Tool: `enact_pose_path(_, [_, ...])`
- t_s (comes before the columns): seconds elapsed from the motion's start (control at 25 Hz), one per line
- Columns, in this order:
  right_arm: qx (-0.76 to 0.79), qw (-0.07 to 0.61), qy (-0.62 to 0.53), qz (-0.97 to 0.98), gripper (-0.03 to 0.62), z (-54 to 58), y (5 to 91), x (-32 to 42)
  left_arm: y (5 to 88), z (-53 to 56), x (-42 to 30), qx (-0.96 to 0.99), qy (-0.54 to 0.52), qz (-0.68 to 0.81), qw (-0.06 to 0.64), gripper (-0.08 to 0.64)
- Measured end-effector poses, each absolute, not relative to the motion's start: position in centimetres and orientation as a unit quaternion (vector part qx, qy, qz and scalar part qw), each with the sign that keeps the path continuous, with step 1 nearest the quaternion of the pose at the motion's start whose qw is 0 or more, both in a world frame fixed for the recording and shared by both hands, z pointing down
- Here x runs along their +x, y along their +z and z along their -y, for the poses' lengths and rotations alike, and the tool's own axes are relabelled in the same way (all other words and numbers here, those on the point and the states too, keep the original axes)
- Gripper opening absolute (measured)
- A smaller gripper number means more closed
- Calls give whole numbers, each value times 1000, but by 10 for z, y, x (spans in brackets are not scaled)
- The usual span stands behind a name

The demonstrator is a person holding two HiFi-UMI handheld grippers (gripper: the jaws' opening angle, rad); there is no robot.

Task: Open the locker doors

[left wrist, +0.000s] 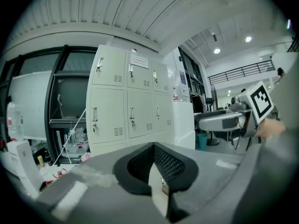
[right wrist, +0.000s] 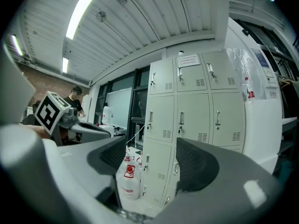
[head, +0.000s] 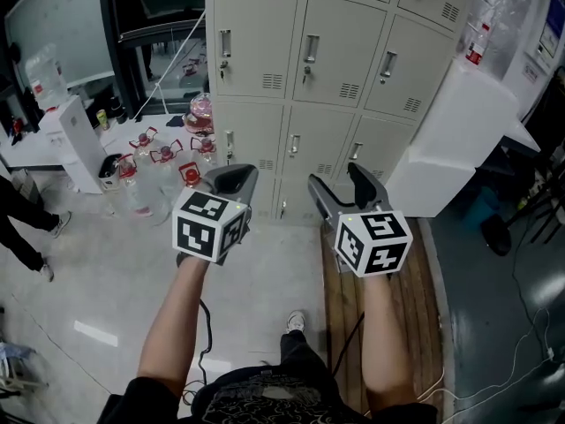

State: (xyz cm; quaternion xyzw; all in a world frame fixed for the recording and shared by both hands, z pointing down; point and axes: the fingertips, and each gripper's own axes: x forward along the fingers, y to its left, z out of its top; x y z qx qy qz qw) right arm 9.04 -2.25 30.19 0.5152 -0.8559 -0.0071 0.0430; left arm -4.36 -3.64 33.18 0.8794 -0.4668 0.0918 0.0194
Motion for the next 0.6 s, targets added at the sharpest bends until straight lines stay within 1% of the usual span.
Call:
enact_pose_path(0.28, [503, 31, -5, 864, 333, 62, 305, 90, 338, 72, -45, 872, 99, 480, 20, 0])
enact_pose_path(0.6, [483, 25, -10, 875, 333, 144, 304, 95, 338, 146, -46, 855, 101, 508, 20, 0])
